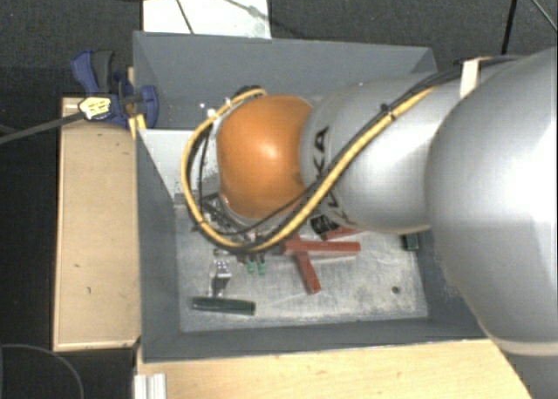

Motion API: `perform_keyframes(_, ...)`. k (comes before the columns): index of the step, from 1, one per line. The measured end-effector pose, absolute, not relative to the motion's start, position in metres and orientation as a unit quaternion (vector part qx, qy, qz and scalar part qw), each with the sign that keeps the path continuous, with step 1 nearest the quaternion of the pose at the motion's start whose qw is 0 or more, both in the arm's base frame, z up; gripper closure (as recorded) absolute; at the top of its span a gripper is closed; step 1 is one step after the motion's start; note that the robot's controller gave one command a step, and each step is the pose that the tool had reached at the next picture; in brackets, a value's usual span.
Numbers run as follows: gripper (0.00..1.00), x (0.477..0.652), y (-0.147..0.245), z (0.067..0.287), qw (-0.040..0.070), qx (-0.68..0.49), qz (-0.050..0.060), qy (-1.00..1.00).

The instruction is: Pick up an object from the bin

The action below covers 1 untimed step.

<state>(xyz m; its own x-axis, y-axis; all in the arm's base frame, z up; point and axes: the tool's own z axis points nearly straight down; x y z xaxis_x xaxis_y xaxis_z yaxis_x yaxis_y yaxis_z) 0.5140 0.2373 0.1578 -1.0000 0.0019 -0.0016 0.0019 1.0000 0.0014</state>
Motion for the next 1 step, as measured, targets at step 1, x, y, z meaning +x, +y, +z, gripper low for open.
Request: perform_keyframes(1, 0.0, 0.4975, 0.229, 0.1148, 0.004, -0.139, 0.001, 0.99)
